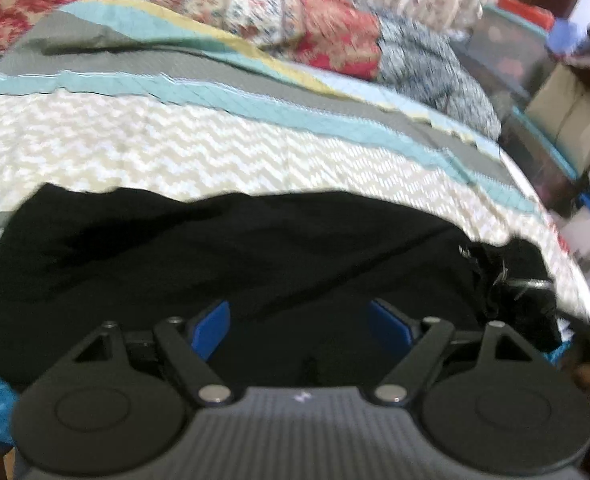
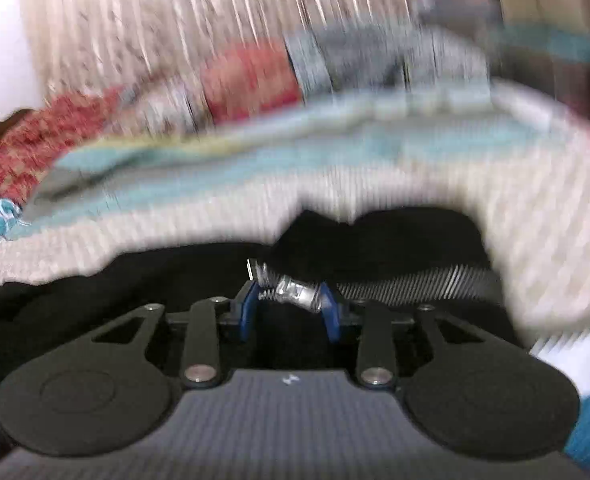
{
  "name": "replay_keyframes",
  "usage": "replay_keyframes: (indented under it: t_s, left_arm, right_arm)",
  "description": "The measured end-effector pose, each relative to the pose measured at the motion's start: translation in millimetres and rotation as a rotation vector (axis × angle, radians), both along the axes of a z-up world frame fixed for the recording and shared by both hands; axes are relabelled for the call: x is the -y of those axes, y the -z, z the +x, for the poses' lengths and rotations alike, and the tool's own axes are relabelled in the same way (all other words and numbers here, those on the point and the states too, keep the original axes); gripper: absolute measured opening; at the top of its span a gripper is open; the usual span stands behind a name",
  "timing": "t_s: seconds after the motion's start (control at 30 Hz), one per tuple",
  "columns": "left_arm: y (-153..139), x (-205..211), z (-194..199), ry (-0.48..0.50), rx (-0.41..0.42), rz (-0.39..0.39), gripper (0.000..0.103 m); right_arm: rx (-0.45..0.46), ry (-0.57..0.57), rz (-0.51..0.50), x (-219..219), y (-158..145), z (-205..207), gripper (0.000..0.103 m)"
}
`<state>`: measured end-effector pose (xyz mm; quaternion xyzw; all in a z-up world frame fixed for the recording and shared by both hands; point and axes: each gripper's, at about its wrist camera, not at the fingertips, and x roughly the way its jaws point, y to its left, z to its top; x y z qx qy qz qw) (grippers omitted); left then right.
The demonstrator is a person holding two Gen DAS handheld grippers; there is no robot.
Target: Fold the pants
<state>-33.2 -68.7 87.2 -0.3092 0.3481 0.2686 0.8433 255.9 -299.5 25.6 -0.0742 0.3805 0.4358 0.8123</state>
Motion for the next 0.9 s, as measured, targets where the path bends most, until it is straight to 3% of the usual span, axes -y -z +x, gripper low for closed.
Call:
replay_keyframes:
  t_s: [0.03,0.07,0.2,0.33,0.4,0.53,0.57,0.6,0.77,0.83,0.87,0.9]
  left_arm:
    - [-3,-3,-12,-0.021,0.017,0.0,0.079]
    - [-6,-7,-29,-0.053,0.039,0.0,0.081]
    - [-22,-37,-91,-0.23,0.094,0.019,0.089]
    - [-19,-70,-149,-0.419,0.143,-0.037,0.093]
    - [-5,-83,-169,-0.481,0.177,-0.101,0.096]
    - [32,-93,-169,-0.47,0.201,-0.249,0.1]
    - [42,-94,-166,-0.46,0.206,-0.284,0.1]
    - [49,-94,-164,-0.453,0.213,-0.308,0.101]
    - [76,-87,-154,-0.432,0.291,-0.38,0.103]
    - [81,-84,-149,-0.439,0.315,-0.372,0.097]
    - [82,-84,-145,-0.42,0.314,-0.362,0.066]
    - [83,-85,-139,-0.404,0.295,-0.355,0.036]
  right_arm:
    - [-0.036,-0.004,-0.048,-5,16,2,0.037]
    - [-0.022,-0.008,-0.033,-5,24,-3,0.037]
    - [-0.015,0.003,-0.068,-14,8,-7,0.037]
    - [0.049,0.076,0.044,-7,-26,-25,0.04]
    - [0.035,0.07,0.104,-10,-36,-37,0.04]
    - [-0.158,-0.072,0.147,-55,-31,-75,0.036]
    - [-0.199,-0.125,0.137,-72,-26,-87,0.03]
    - [-0.239,-0.179,0.125,-91,-20,-100,0.024]
    - [-0.467,-0.34,0.087,-176,14,-144,0.02]
    - [-0.555,-0.339,0.06,-202,32,-154,0.02]
    - [-0.599,-0.338,0.007,-220,49,-156,0.02]
    - [-0.612,-0.337,-0.068,-233,68,-162,0.005]
